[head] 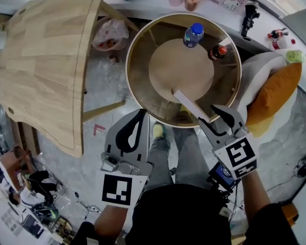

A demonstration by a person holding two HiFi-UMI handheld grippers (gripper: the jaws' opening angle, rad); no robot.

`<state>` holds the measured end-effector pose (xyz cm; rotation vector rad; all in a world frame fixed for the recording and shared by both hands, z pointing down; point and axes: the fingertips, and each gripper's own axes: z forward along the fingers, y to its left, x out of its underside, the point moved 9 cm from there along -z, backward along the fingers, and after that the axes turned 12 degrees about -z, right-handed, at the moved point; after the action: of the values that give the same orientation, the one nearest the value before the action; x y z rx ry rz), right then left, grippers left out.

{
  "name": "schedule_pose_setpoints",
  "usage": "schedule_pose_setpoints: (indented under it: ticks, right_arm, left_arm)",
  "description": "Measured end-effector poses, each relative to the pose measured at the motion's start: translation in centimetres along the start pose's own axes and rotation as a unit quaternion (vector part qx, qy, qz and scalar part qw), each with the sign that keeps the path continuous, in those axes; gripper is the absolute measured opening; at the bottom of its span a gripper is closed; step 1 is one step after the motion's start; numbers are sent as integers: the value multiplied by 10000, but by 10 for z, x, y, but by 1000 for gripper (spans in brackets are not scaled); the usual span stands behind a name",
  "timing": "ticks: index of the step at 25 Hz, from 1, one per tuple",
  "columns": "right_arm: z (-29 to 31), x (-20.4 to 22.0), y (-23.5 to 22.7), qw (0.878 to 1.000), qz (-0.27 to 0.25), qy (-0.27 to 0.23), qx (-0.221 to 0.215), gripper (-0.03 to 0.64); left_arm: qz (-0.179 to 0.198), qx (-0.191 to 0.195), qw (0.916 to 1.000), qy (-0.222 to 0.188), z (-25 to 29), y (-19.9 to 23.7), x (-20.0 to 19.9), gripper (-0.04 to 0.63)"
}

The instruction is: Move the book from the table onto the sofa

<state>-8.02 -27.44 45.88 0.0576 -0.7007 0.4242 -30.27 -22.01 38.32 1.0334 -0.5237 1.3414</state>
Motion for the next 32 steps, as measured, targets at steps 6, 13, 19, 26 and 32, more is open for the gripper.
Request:
schedule_pose_setpoints:
  ticks: [6, 13, 19, 26, 32]
  right_arm:
    - [20, 10, 5, 9993, -82, 159, -319, 202]
    - [42, 22, 6, 9979, -68, 449, -465, 218]
    - [62, 30, 5, 9967, -259, 639, -426, 225]
    - [84, 37, 4, 9960, -312, 700, -467, 225]
    - [98, 42, 6, 9945, -404, 814, -513, 224]
  left_arm:
    - [-73, -105, 9999, 91, 5, 4, 11, 8]
    - [-131, -154, 9995, 260, 13, 2, 24, 8]
    - [-168, -209, 9990, 344, 23, 1, 30, 8]
    - [-272, -274, 9982, 464, 29, 0, 41, 8]
    - [-285, -351, 9977, 503, 29, 3, 44, 8]
